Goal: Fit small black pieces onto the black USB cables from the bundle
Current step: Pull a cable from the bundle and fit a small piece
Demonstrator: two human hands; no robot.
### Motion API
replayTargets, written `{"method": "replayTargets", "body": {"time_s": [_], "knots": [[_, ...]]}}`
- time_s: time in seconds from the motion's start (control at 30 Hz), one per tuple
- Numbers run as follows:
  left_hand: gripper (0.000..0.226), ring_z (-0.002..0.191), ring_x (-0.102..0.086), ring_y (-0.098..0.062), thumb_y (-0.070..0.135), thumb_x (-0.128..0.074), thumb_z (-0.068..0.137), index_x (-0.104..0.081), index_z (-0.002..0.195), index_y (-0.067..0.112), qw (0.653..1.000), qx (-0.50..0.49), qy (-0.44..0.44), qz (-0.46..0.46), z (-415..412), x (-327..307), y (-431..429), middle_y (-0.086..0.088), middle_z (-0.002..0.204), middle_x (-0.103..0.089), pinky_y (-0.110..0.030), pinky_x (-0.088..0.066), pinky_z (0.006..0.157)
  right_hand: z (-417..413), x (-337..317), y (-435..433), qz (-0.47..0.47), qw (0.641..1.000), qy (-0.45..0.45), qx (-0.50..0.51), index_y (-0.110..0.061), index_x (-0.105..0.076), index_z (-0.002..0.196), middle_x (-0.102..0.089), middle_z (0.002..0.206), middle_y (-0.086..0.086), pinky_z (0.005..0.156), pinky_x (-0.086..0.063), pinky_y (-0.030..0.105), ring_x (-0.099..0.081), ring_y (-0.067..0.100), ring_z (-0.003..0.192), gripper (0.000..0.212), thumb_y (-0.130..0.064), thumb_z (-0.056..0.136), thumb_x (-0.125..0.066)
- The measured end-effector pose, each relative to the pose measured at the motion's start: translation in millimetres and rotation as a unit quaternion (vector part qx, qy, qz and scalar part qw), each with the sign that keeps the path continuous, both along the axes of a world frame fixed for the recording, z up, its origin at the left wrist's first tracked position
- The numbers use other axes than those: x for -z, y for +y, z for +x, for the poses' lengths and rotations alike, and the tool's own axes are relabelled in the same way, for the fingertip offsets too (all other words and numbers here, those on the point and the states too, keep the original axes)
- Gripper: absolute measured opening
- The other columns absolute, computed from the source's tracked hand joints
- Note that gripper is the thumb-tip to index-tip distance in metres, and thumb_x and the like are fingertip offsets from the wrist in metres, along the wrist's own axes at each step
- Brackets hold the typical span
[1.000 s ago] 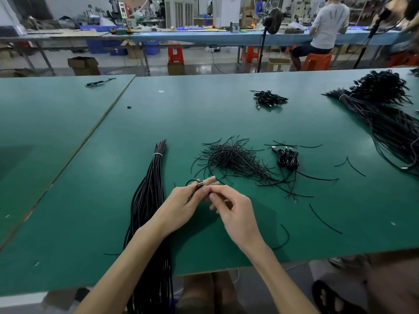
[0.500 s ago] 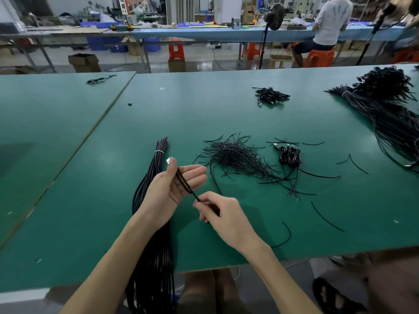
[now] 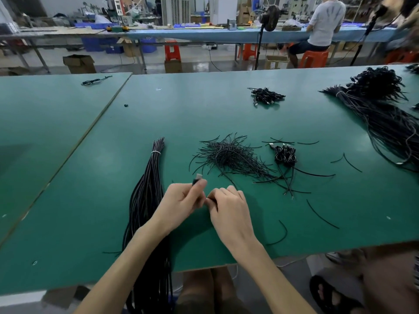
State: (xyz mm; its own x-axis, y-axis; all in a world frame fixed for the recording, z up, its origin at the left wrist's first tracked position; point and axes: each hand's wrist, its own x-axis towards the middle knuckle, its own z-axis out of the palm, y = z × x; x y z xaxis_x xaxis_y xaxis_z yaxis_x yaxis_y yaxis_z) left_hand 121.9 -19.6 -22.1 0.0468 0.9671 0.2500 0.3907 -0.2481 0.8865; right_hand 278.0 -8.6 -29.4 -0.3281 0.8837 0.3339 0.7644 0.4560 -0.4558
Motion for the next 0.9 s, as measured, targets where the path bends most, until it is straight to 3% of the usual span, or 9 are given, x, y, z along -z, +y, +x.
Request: {"method": "replayTargets", "body": {"time_s": [0.07, 0.13, 0.2, 0.3, 0.43, 0.6, 0.67, 0.77, 0.9], "knots": [[0.056, 0.053, -0.048, -0.012, 0.061, -0.041, 0.102, -0.056, 0.067, 0.02, 0.974, 0.007, 0.201, 0.108, 2, 3, -1, 0.006, 0.057, -0.056, -0.025, -0.038, 0.056, 2, -2, -1, -0.022, 0.999, 0.031, 0.013, -0.017, -0.069, 0.1, -0.07, 0.097, -0.003, 0.09, -0.042, 0.033, -0.055, 0.018, 0.095, 0.011, -0.018, 0.101, -0.059], [0.04, 0.068, -0.051, -0.012, 0.044, -0.049, 0.103, -0.056, 0.073, 0.018, 0.916, 0.019, 0.337, 0.219, 6, 6, 0, 0.006, 0.068, -0.061, -0.023, -0.04, 0.07, 7, -1, 1, -0.087, 0.989, 0.115, 0.027, -0.017, -0.067, 0.094, -0.069, 0.092, -0.003, 0.078, -0.048, 0.032, -0.059, 0.016, 0.085, 0.012, -0.011, 0.1, -0.058], [0.033, 0.081, -0.06, -0.017, 0.035, -0.057, 0.102, -0.062, 0.079, 0.012, 0.887, 0.015, 0.381, 0.261, 7, 5, 1, 0.001, 0.079, -0.069, -0.026, -0.046, 0.081, 9, -1, 3, -0.132, 0.971, 0.197, 0.035, -0.019, -0.067, 0.091, -0.068, 0.086, -0.007, 0.071, -0.052, 0.032, -0.062, 0.01, 0.079, 0.015, -0.015, 0.102, -0.058], [0.04, 0.087, -0.067, -0.019, 0.04, -0.05, 0.104, -0.065, 0.081, 0.011, 0.867, -0.027, 0.423, 0.263, 7, 4, 1, 0.001, 0.085, -0.073, -0.032, -0.055, 0.085, 9, 1, 3, -0.119, 0.958, 0.258, 0.039, -0.02, -0.07, 0.092, -0.069, 0.081, -0.01, 0.071, -0.054, 0.034, -0.064, 0.008, 0.077, 0.02, -0.017, 0.105, -0.055], [0.05, 0.114, -0.068, -0.019, 0.046, -0.041, 0.105, -0.075, 0.102, 0.009, 0.882, -0.065, 0.422, 0.201, 7, 2, 1, 0.001, 0.108, -0.077, -0.03, -0.049, 0.099, 10, 3, 3, -0.067, 0.962, 0.256, 0.064, -0.022, -0.072, 0.099, -0.069, 0.084, -0.009, 0.077, -0.052, 0.031, -0.063, 0.01, 0.084, 0.021, -0.026, 0.107, -0.054], [0.069, 0.15, -0.035, -0.01, 0.054, -0.026, 0.1, -0.064, 0.137, 0.01, 0.915, -0.09, 0.38, 0.097, 0, -3, 4, 0.002, 0.146, -0.059, -0.028, -0.032, 0.12, 10, 4, 1, -0.029, 0.977, 0.212, 0.018, -0.026, -0.068, 0.09, -0.065, 0.068, -0.014, 0.094, -0.035, 0.017, -0.056, 0.006, 0.085, 0.024, -0.03, 0.108, -0.052], [0.071, 0.152, -0.02, 0.004, 0.057, -0.022, 0.098, -0.057, 0.145, 0.016, 0.93, -0.079, 0.352, 0.073, -1, -1, 6, 0.015, 0.157, -0.043, -0.019, -0.022, 0.122, 10, 3, 1, -0.044, 0.968, 0.245, -0.017, -0.028, -0.066, 0.088, -0.066, 0.066, -0.014, 0.096, -0.032, 0.015, -0.058, 0.009, 0.086, 0.023, -0.03, 0.107, -0.053], [0.065, 0.143, -0.014, 0.022, 0.059, -0.026, 0.098, -0.052, 0.149, 0.027, 0.969, -0.041, 0.241, 0.029, -5, 3, 7, 0.042, 0.149, -0.023, -0.008, -0.016, 0.117, 10, 2, 3, -0.044, 0.959, 0.276, -0.052, -0.027, -0.067, 0.095, -0.068, 0.072, -0.015, 0.099, -0.028, 0.012, -0.061, 0.014, 0.087, 0.017, -0.025, 0.107, -0.055], [0.054, 0.146, -0.032, 0.008, 0.052, -0.033, 0.106, -0.056, 0.146, 0.024, 0.994, 0.036, 0.098, -0.017, -11, 8, 8, 0.029, 0.146, -0.049, -0.022, -0.024, 0.123, 11, 2, 2, -0.044, 0.956, 0.279, -0.08, -0.025, -0.069, 0.101, -0.07, 0.076, -0.015, 0.101, -0.03, 0.016, -0.061, 0.012, 0.091, 0.012, -0.022, 0.105, -0.058]]}}
